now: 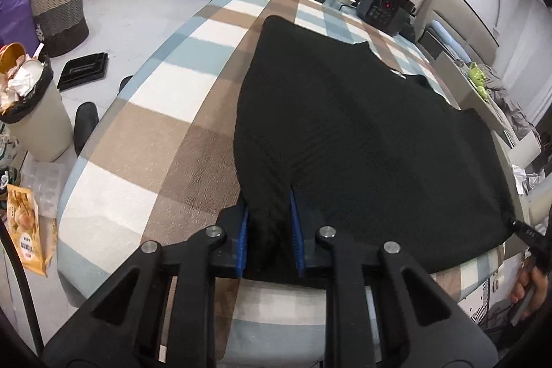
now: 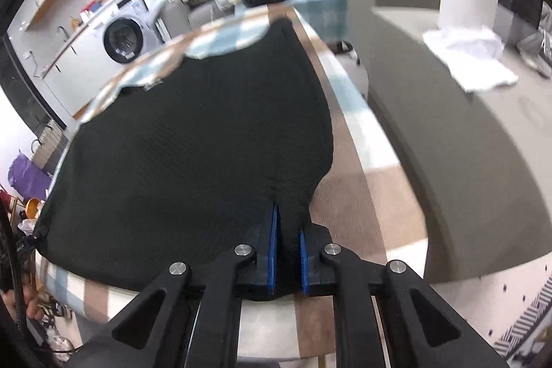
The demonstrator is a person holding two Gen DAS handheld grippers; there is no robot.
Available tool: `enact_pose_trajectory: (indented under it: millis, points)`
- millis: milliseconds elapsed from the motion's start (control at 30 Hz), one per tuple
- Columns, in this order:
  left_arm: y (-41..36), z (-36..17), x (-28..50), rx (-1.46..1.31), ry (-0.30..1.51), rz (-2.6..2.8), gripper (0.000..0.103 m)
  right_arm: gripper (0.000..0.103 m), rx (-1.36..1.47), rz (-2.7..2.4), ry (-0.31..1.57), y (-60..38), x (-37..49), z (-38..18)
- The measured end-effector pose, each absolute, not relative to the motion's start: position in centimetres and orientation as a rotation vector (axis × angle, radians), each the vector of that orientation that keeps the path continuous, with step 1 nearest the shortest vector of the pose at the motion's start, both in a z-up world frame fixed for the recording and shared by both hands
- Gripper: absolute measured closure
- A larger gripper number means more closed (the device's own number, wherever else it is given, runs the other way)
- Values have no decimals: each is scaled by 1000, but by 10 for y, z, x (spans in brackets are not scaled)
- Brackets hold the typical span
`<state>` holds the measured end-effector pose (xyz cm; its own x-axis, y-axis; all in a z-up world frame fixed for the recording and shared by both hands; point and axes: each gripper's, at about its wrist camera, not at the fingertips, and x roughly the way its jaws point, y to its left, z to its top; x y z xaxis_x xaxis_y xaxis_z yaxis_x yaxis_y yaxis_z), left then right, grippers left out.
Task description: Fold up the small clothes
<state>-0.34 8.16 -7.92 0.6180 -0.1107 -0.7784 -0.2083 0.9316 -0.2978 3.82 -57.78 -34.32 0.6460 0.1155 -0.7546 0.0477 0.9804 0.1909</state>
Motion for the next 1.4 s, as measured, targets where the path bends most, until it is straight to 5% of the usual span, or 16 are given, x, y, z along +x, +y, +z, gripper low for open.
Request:
enact_pose_trajectory:
  millis: [67,133,200,267,333,1033,1067,1133,1200,1400]
  points:
    - [82,-76,-5,-377,903,72,80,86,212,35,835,-578,33,-336]
    - [87,-69,-10,-379,885,113,65,74,229,59,772,-580,24,-323]
    - [96,-63,-17,-384,873,154,51,44,252,78,696,-581,15,-307]
    - [105,-59,-26,-413,862,170,50,40,277,124,643,-579,9,-294]
    - [113,-56,-37,-456,863,180,50,23,294,153,623,-571,11,-285]
    - [52,-85,-39,-630,825,188,45,20,293,287,684,-506,30,-303]
    - [48,-86,-32,-625,816,215,47,20,295,289,692,-505,32,-305]
    - [44,-86,-19,-591,816,237,79,20,286,290,706,-501,36,-307]
    - [39,-87,-10,-582,810,230,88,20,262,292,716,-496,39,-308]
    - [55,-72,-24,-570,743,221,91,20,194,279,718,-492,41,-310]
